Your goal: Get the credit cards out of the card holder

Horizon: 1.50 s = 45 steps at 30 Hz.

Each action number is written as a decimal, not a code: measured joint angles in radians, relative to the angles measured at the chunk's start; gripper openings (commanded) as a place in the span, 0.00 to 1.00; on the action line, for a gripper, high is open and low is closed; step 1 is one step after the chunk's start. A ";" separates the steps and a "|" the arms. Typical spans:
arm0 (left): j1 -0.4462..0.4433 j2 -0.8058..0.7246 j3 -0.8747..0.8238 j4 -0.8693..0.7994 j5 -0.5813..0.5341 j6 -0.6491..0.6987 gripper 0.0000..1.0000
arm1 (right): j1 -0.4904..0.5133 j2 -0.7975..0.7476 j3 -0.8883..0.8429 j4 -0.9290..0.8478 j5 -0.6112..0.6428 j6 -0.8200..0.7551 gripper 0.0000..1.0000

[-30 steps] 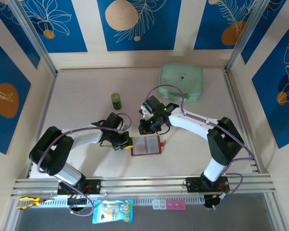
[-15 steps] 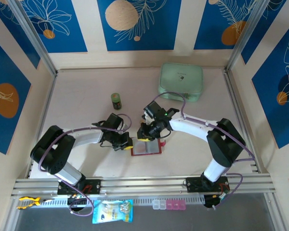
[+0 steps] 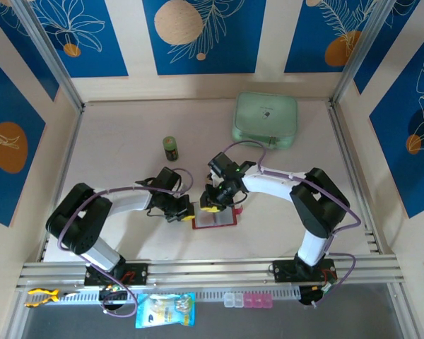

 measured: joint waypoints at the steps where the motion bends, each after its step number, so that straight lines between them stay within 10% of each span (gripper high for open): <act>1: 0.000 0.000 0.000 0.000 0.000 0.000 0.07 | 0.002 0.006 0.001 -0.004 0.006 0.000 0.27; 45: 0.000 0.005 0.000 -0.002 0.003 0.000 0.07 | 0.010 0.079 0.048 -0.087 0.096 -0.049 0.27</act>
